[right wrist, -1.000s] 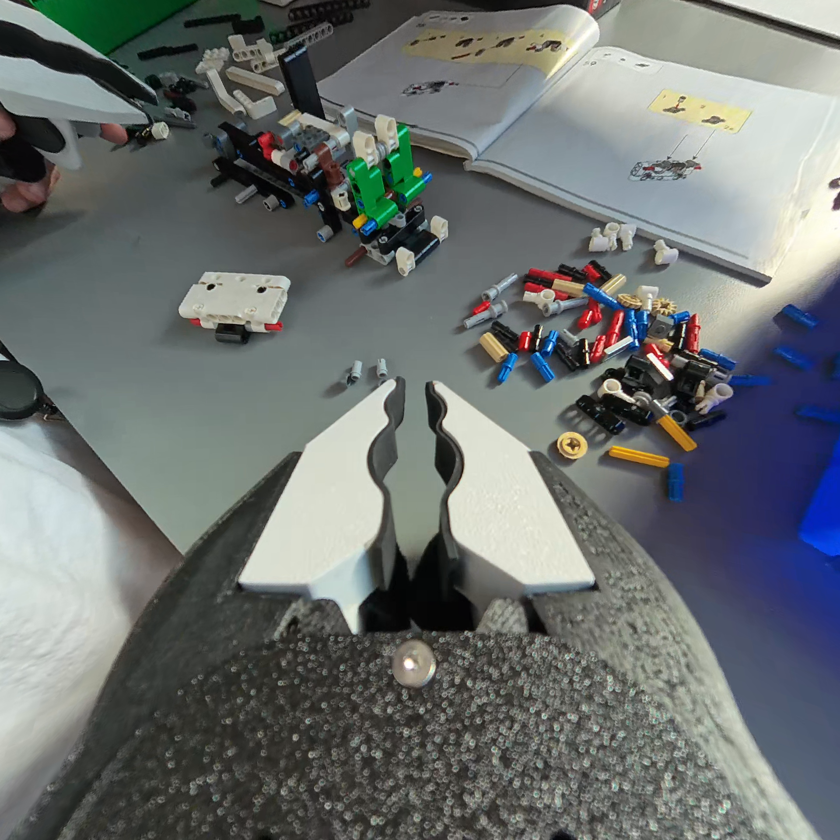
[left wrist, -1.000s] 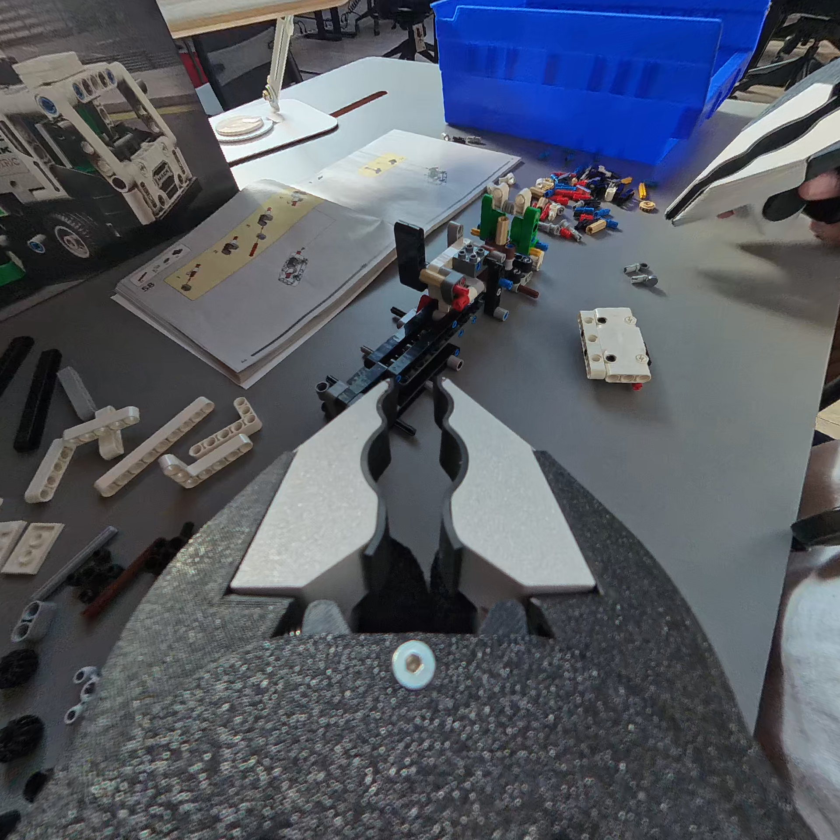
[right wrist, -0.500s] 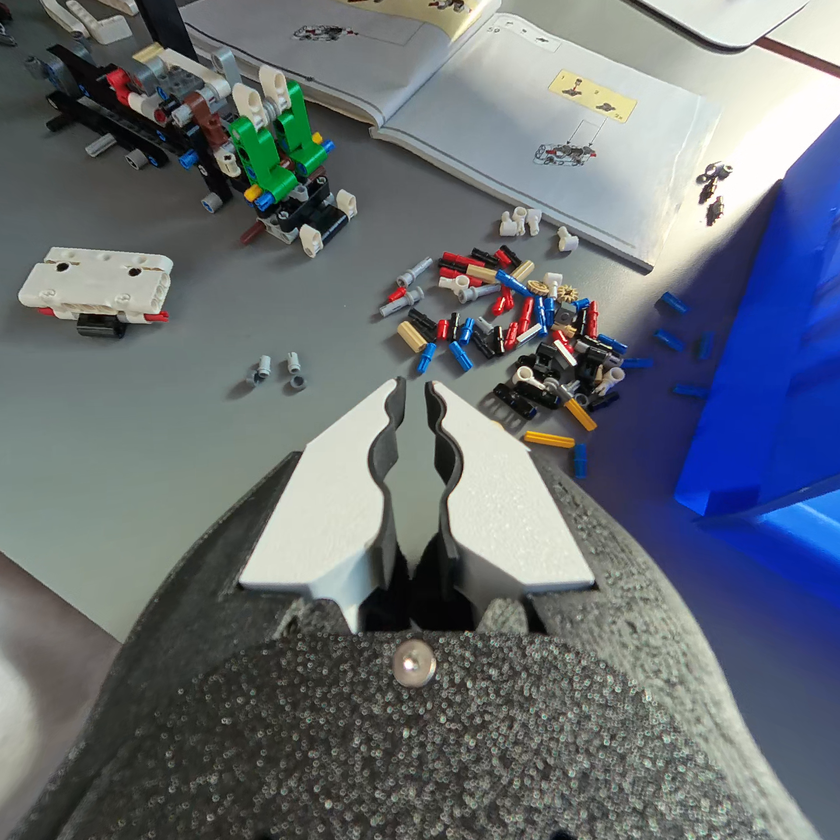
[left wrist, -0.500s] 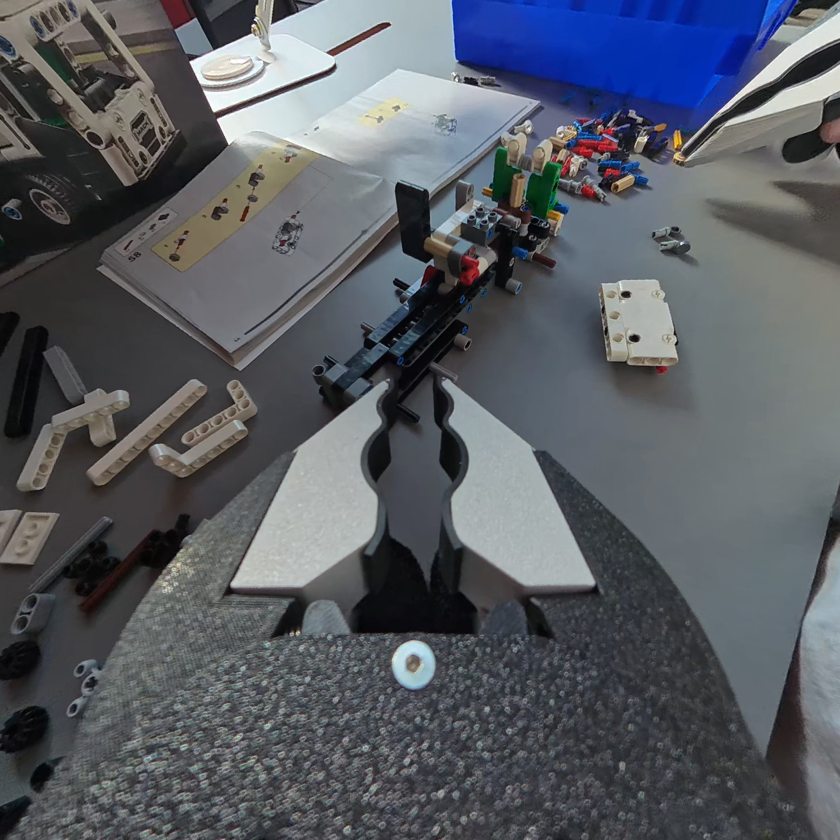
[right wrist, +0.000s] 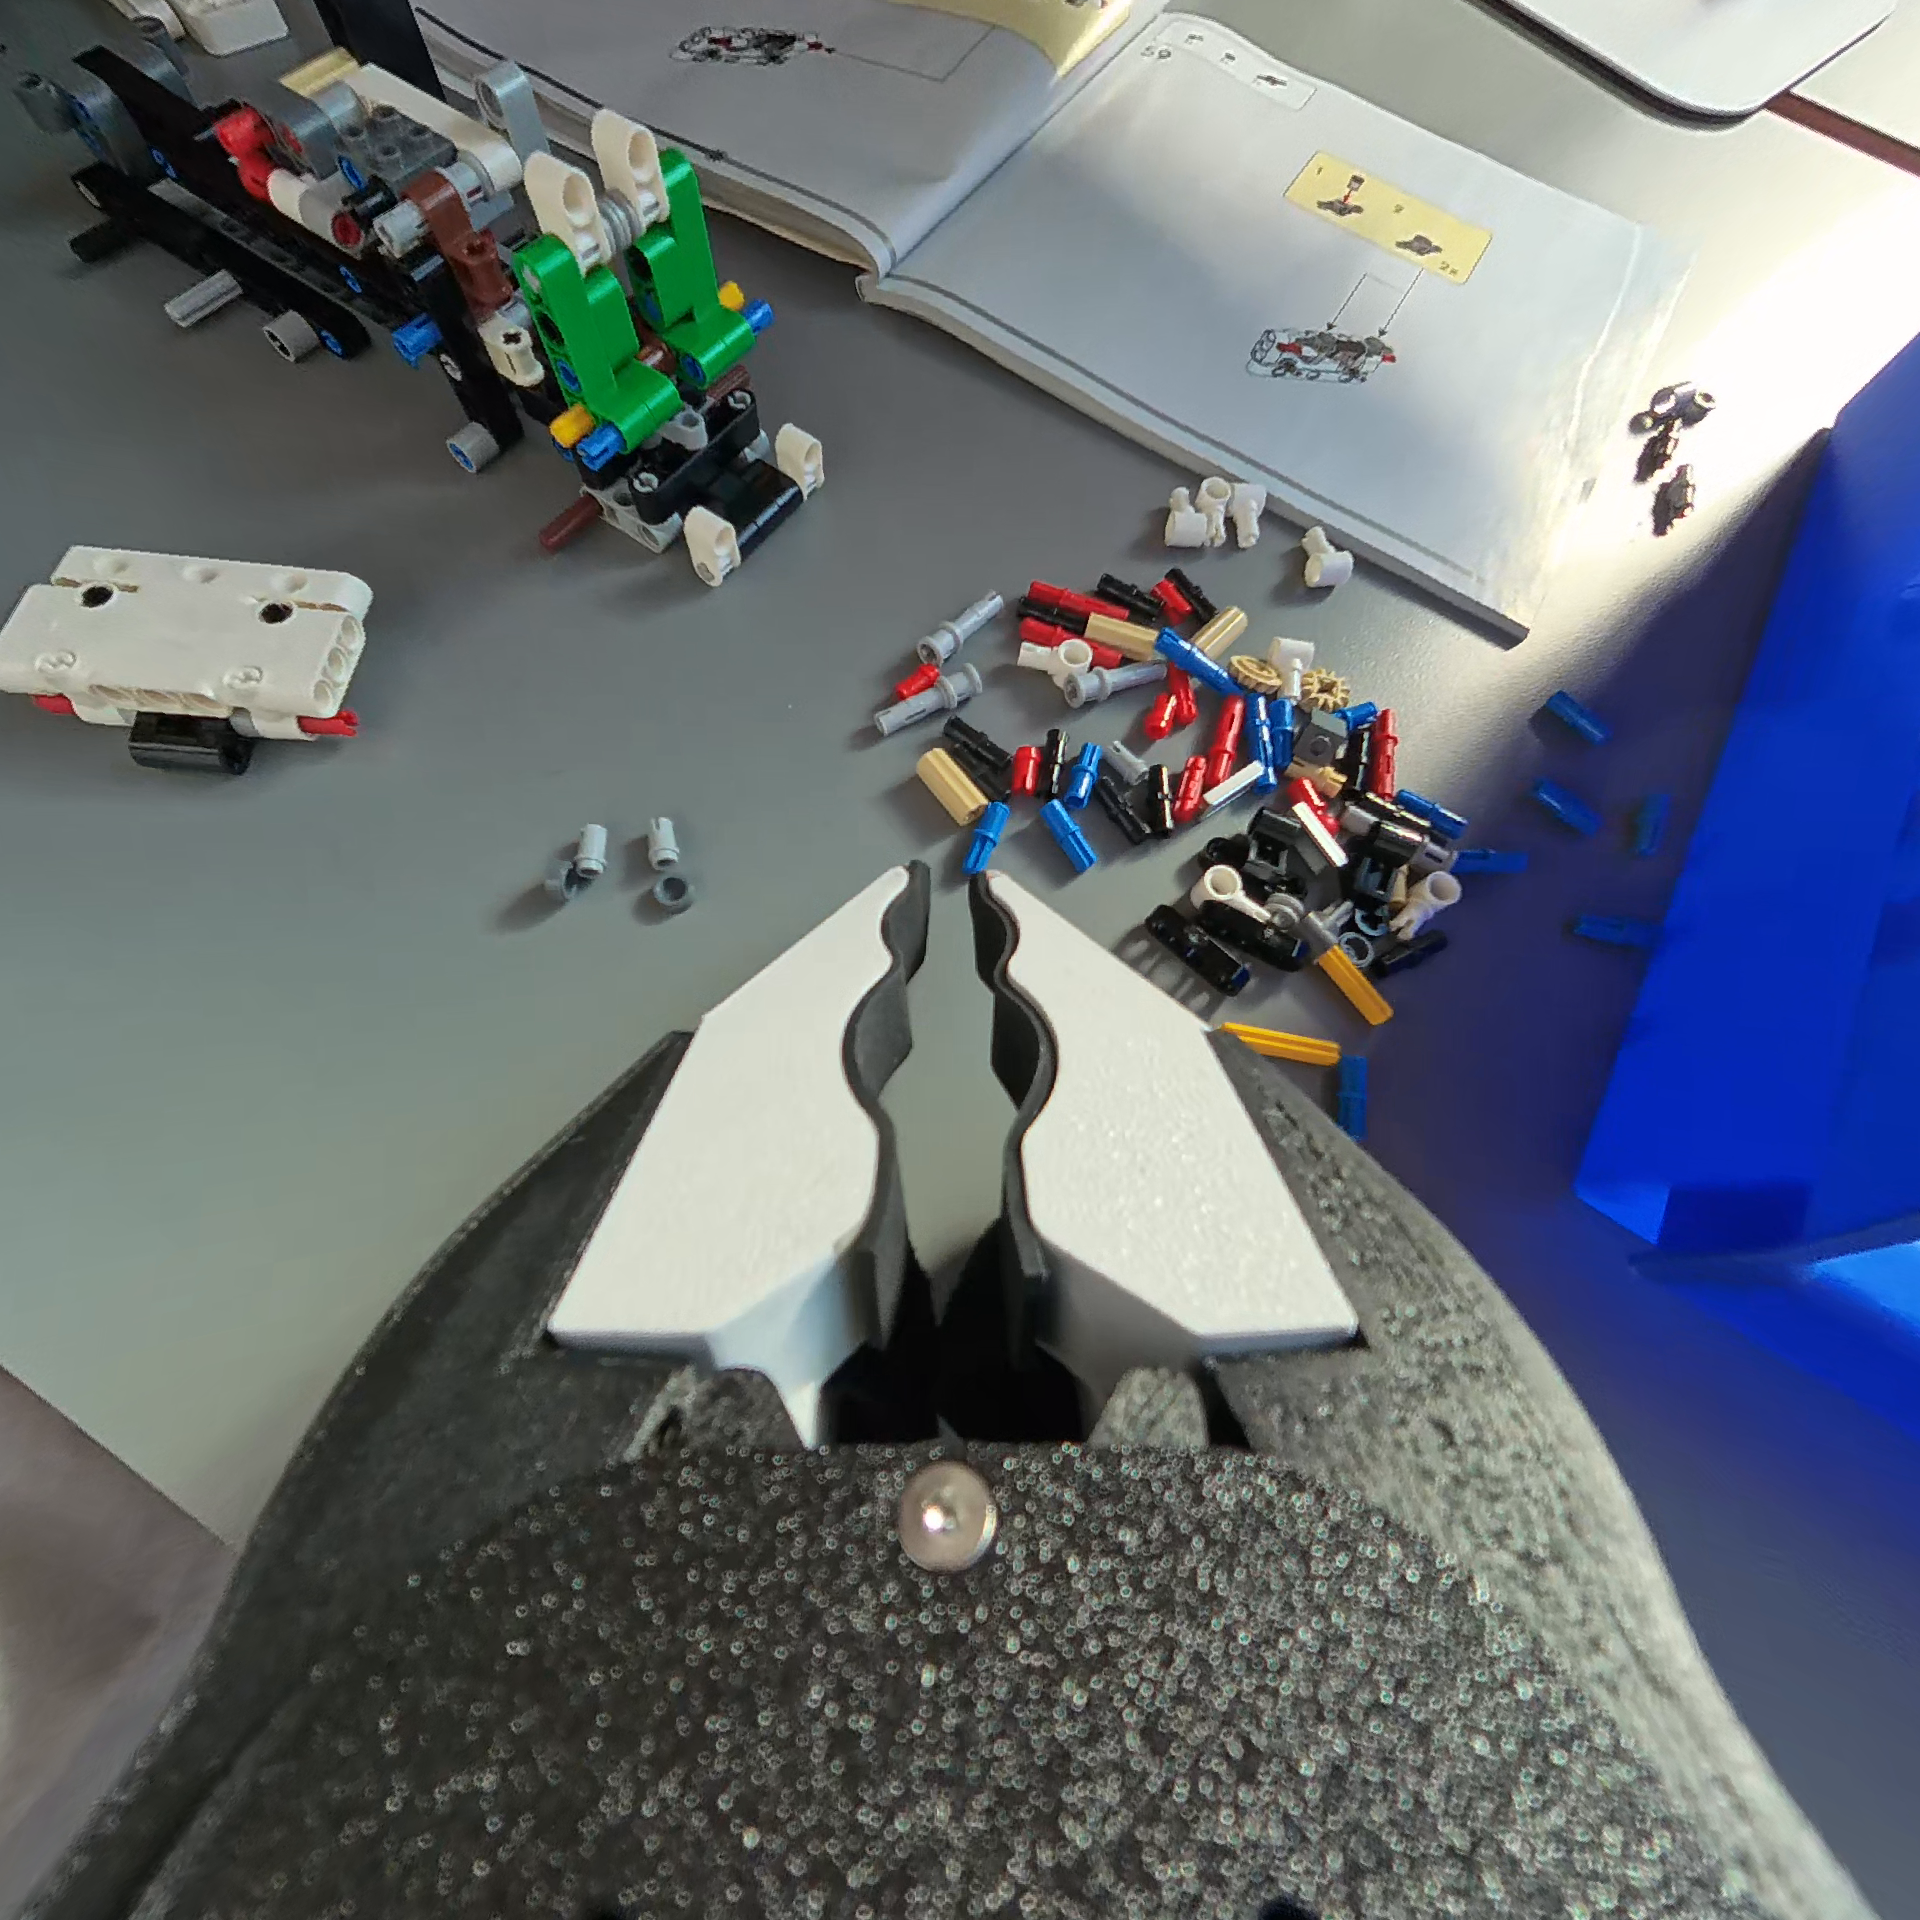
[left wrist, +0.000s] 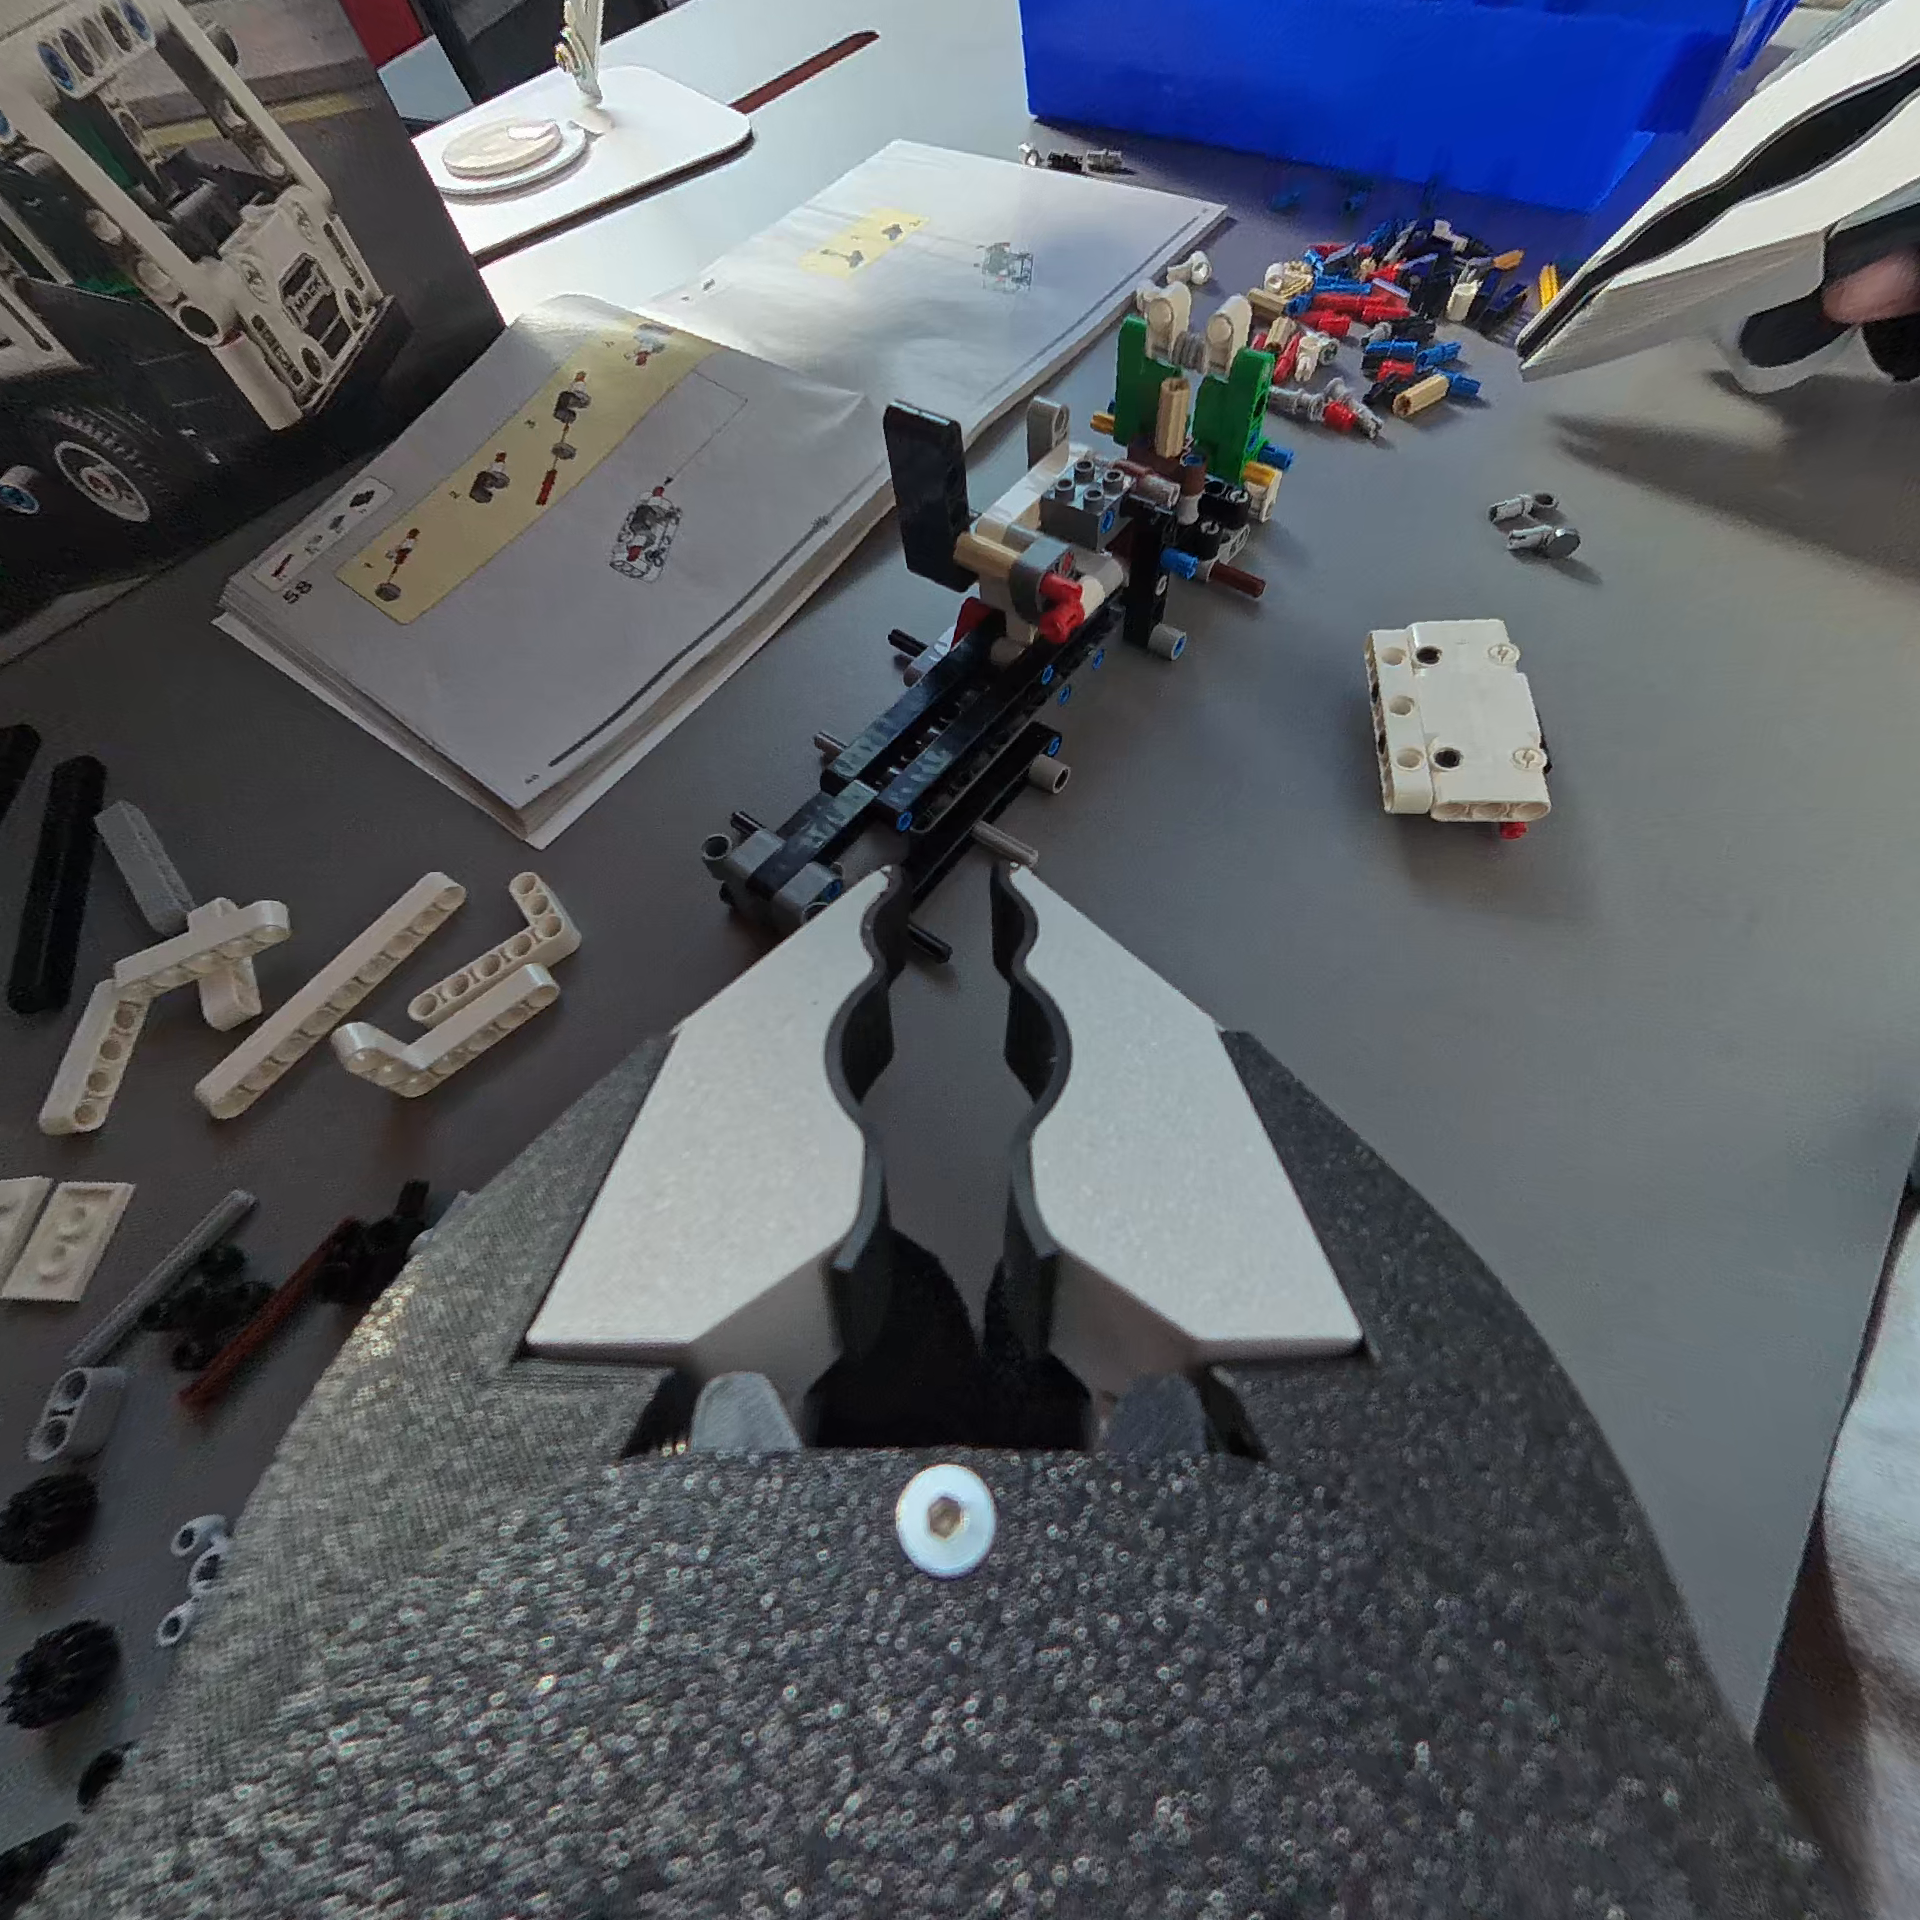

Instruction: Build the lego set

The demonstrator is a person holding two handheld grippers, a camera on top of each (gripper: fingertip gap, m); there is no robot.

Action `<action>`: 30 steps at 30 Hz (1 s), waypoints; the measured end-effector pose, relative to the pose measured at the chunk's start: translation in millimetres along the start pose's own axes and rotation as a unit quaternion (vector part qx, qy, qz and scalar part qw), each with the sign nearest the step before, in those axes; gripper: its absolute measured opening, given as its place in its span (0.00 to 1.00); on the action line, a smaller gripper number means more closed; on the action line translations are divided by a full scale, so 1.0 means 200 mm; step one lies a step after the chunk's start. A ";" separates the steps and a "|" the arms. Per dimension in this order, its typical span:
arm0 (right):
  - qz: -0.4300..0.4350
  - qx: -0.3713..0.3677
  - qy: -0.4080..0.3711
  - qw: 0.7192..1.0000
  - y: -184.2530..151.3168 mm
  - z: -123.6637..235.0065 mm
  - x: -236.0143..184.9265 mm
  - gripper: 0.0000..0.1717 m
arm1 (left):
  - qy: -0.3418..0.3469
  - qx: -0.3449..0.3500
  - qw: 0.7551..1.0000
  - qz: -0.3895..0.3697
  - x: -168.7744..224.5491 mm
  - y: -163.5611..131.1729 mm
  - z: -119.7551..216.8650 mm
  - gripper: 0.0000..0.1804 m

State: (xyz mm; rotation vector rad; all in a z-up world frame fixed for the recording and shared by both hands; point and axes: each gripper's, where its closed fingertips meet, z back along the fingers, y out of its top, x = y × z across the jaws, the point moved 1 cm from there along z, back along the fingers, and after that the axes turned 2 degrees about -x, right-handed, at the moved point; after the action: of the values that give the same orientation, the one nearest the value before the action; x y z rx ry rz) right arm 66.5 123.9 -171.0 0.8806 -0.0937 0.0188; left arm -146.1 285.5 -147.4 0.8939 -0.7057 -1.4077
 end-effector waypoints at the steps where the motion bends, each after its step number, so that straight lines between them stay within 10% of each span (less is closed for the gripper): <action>1: 0.001 0.000 0.000 1.000 0.00 0.00 0.00 0.04 | 0.001 0.002 1.000 0.000 0.00 0.00 0.00 0.07; 30: -0.083 -0.039 -0.141 0.986 -0.01 -0.05 0.33 0.05 | -0.008 0.035 0.999 -0.012 0.02 0.04 0.04 0.08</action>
State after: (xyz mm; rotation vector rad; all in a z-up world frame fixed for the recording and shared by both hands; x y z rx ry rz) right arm 133.0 128.8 -172.4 0.8064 -0.2834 -0.2653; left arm -149.4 279.9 -137.5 0.9496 -0.7627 -1.4208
